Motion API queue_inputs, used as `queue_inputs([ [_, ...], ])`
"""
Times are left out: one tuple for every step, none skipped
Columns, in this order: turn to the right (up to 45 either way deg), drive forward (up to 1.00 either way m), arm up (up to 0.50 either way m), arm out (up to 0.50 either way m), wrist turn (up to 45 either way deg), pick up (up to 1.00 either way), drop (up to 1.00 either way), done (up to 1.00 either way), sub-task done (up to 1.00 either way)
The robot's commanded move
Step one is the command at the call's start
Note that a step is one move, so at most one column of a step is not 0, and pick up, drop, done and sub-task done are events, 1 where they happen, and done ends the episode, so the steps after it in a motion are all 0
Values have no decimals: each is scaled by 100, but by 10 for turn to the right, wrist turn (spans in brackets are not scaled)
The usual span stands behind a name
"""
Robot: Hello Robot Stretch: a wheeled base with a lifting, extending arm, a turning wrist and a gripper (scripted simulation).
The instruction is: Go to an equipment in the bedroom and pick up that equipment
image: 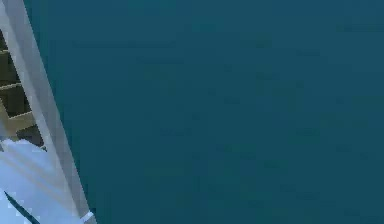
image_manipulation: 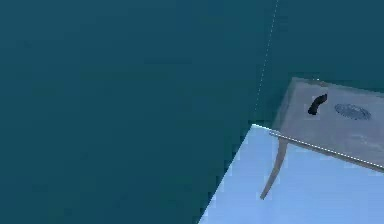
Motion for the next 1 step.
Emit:
queue_inputs([
  [-450, 0, 0, 0, 0, 0, 0, 0, 0],
])
